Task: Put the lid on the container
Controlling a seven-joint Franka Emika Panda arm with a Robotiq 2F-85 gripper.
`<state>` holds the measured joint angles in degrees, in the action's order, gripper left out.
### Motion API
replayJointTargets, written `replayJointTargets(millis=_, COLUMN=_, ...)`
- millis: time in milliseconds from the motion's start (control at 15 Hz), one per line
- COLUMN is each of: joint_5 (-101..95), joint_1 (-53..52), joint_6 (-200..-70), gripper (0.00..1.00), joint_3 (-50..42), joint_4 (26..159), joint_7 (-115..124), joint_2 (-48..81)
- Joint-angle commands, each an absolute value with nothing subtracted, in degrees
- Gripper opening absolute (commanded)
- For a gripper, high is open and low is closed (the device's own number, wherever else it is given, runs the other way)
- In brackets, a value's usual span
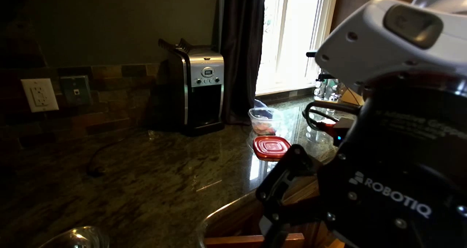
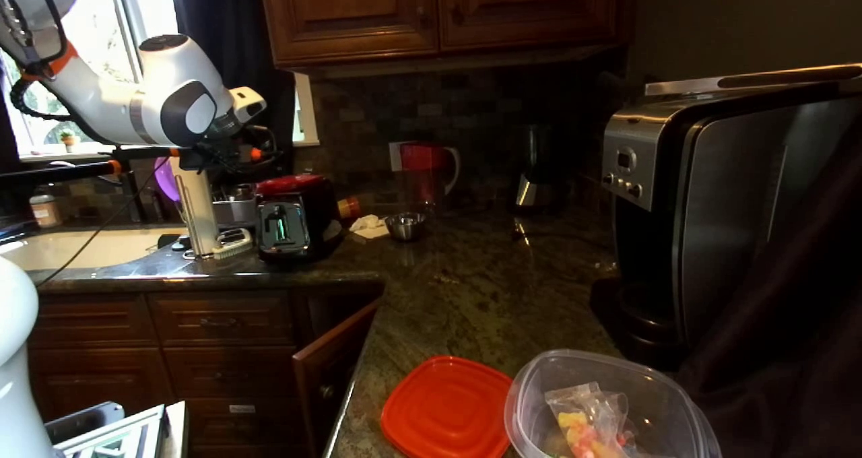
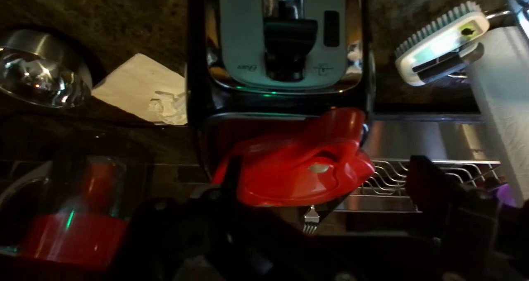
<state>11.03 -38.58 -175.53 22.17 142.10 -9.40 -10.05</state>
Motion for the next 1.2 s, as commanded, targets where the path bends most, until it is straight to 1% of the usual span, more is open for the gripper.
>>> replayJointTargets(millis=0, joint_5=2.61, joint_1=-31.29, joint_6=-174.97, gripper=1.00, joint_3=27.33, joint_4=141.52, joint_7=-2.04, joint_2=-10.35)
replayJointTargets(millis=133, joint_5=0.19, joint_1=-29.58, joint_6=-174.61, gripper=1.00, joint_3=29.27, joint_4=140.54, joint_7=0.05, joint_2=-10.12)
replayJointTargets(millis=533, joint_5=-1.39, joint_1=-28.90, joint_6=-174.60, gripper=1.00, joint_3=33.02, joint_4=137.93, joint_7=1.66, joint_2=-8.34)
replayJointTargets(millis=867, joint_5=-2.01, joint_1=-28.87, joint_6=-175.54, gripper=1.00, joint_3=33.74, joint_4=137.25, joint_7=0.57, joint_2=-5.62)
replayJointTargets(millis=1000, joint_5=-2.71, joint_1=-28.79, joint_6=-175.43, gripper=0.96, joint_3=33.71, joint_4=136.96, joint_7=0.55, joint_2=-4.67)
replayJointTargets(millis=1067, joint_5=-3.24, joint_1=-28.64, joint_6=-175.41, gripper=0.97, joint_3=33.66, joint_4=136.90, joint_7=0.70, joint_2=-4.39)
replayJointTargets(millis=1133, joint_5=-3.77, joint_1=-28.45, joint_6=-175.32, gripper=0.95, joint_3=33.60, joint_4=136.87, joint_7=0.94, joint_2=-4.15)
